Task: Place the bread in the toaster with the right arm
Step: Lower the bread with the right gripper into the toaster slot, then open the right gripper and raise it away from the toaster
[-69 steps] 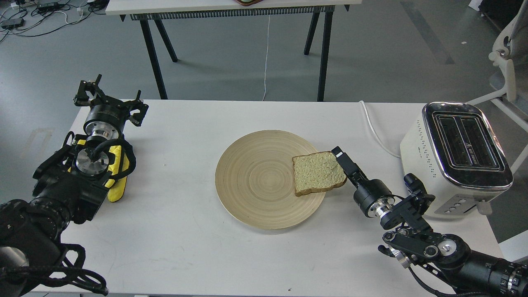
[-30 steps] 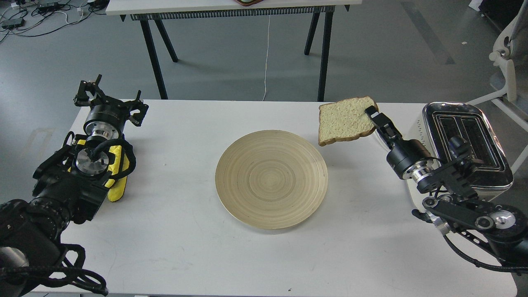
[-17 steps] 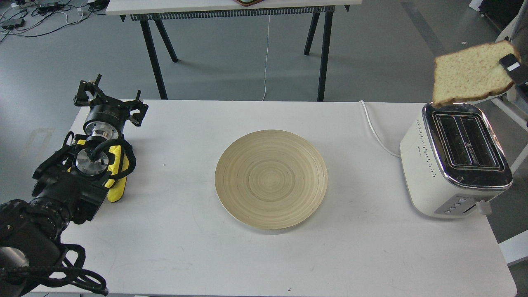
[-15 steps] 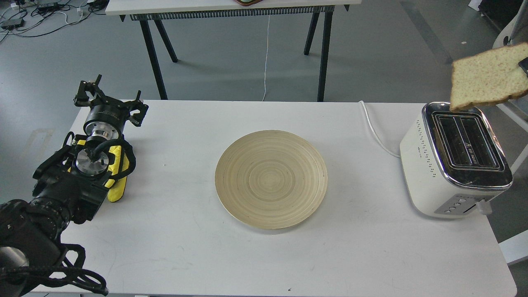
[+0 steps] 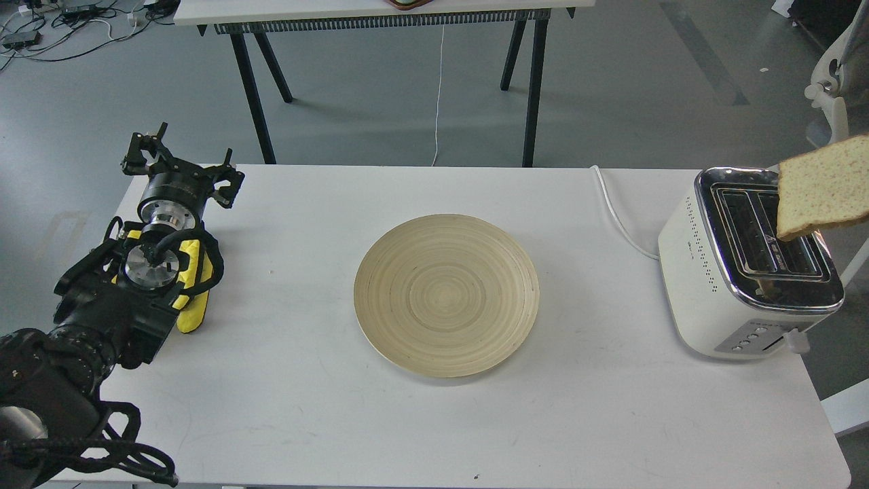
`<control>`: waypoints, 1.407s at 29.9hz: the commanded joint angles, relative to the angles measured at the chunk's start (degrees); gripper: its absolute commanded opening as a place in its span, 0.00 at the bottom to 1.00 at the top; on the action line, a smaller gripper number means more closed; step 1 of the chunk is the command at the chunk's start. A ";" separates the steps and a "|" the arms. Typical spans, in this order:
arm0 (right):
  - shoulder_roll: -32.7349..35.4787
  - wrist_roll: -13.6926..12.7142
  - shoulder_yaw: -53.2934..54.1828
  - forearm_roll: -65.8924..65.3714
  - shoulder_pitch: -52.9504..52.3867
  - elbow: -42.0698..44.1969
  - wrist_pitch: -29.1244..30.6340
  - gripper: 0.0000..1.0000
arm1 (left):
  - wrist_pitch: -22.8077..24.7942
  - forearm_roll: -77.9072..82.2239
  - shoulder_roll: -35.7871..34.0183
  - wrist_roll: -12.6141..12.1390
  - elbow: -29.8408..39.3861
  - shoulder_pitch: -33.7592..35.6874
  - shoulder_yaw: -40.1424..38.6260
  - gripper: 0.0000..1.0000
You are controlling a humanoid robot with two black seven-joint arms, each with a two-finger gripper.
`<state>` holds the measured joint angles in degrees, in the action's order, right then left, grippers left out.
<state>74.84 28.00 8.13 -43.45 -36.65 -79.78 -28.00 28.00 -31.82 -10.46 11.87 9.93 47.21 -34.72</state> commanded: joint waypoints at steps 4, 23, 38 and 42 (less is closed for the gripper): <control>-1.63 0.00 -0.75 0.03 0.08 -0.03 0.00 0.04 | 0.00 0.00 0.00 0.00 0.00 -0.02 0.00 1.00; -6.55 0.00 -1.01 -0.58 1.93 1.46 0.00 0.07 | 0.00 0.00 0.00 0.00 0.00 0.07 0.00 1.00; -10.68 0.00 -0.05 -0.23 1.05 2.61 0.00 0.98 | 0.00 0.00 0.00 0.00 0.00 0.07 0.00 1.00; -10.42 0.00 1.00 0.29 -0.52 1.82 0.00 0.99 | 0.00 0.00 0.00 0.00 0.00 0.07 0.00 1.00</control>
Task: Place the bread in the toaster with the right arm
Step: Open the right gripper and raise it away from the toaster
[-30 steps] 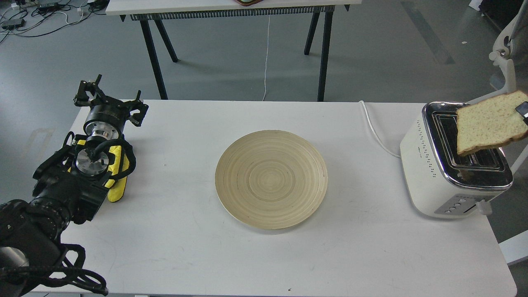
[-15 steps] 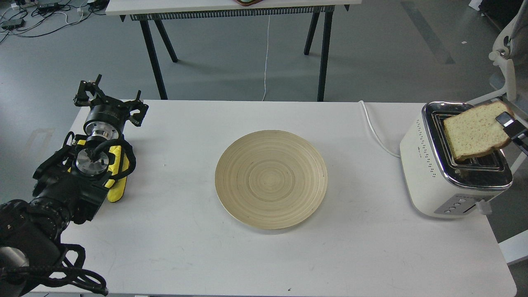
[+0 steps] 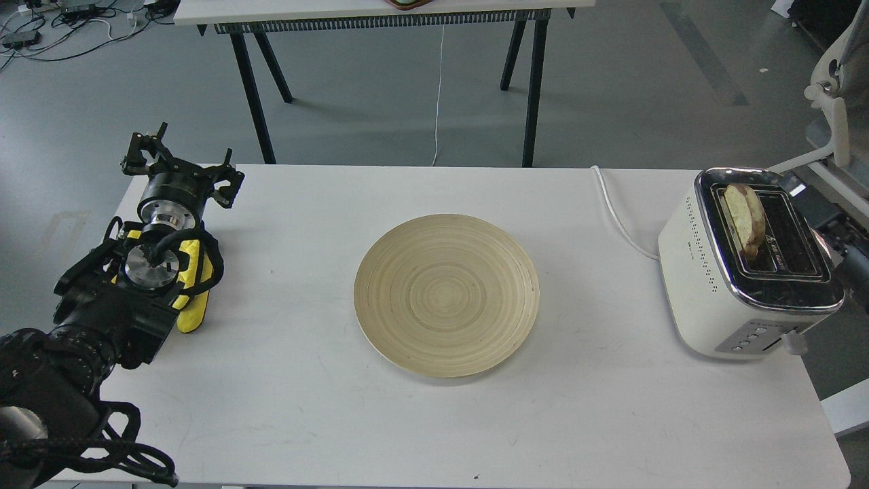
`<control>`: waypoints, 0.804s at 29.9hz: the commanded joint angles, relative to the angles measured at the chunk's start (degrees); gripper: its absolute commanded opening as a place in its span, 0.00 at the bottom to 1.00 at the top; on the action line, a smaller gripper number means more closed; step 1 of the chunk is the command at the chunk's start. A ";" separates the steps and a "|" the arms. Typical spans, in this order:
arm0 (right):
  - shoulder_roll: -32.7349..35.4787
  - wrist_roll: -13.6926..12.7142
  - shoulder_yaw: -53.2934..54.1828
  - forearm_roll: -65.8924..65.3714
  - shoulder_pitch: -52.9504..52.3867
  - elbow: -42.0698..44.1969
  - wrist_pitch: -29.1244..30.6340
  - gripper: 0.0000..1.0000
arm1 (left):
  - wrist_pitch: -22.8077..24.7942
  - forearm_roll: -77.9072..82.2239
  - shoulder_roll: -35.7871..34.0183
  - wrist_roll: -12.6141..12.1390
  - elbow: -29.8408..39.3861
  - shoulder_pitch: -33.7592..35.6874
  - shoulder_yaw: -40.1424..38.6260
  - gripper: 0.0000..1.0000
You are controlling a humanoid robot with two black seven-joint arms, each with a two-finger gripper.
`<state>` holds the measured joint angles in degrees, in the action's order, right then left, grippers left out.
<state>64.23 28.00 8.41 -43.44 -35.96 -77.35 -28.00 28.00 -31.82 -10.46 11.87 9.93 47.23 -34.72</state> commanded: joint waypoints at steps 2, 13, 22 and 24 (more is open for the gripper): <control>0.28 0.00 1.95 0.46 -2.79 -0.78 0.00 0.99 | 0.00 0.00 0.00 0.00 0.00 0.05 0.00 1.00; -20.71 0.00 21.29 14.61 -4.56 5.27 0.00 0.98 | 0.00 0.00 0.00 0.00 0.00 -0.03 0.00 1.00; -39.26 0.00 27.79 21.63 -0.53 15.82 10.31 0.98 | 0.00 0.00 0.00 0.00 0.00 -0.03 0.00 1.00; -42.60 0.00 29.90 24.80 1.23 18.02 15.23 0.99 | 0.00 0.00 0.00 0.00 0.00 0.05 0.00 1.00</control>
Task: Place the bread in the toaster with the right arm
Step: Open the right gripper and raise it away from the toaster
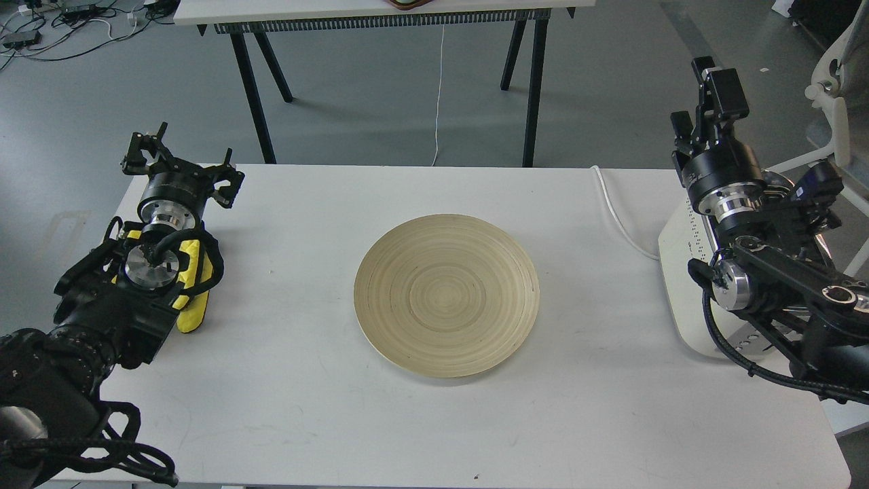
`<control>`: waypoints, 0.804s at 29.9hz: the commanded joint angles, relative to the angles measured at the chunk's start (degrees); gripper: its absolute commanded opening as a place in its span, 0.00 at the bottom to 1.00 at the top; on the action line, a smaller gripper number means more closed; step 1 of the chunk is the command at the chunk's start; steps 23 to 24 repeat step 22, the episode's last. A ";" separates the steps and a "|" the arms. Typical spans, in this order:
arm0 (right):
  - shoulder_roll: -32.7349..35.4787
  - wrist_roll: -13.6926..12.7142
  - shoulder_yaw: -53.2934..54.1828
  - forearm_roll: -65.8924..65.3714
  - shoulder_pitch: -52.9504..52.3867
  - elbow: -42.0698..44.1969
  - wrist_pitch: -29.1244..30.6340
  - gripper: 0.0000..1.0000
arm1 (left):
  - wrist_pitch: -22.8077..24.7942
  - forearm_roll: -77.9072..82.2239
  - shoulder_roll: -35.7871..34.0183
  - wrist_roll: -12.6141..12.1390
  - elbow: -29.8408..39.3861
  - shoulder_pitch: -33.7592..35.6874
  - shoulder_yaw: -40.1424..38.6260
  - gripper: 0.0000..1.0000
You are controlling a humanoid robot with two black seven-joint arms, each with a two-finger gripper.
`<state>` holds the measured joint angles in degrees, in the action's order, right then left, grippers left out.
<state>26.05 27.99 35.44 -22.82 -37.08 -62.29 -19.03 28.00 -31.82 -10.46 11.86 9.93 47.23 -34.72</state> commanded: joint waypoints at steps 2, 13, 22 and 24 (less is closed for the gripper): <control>-7.75 0.01 4.28 5.59 3.76 6.29 11.35 0.99 | 0.00 0.00 0.00 0.00 0.00 -0.03 0.00 1.00; -12.07 0.01 7.10 5.77 5.96 9.47 17.09 0.99 | 0.00 0.00 0.00 0.00 0.00 -0.03 0.00 1.00; -16.64 0.01 12.02 5.86 6.40 9.91 15.43 0.99 | 0.00 0.00 0.00 0.00 0.00 0.06 0.00 1.00; -16.64 0.01 12.02 5.86 6.40 9.91 15.43 0.99 | 0.00 0.00 0.00 0.00 0.00 0.06 0.00 1.00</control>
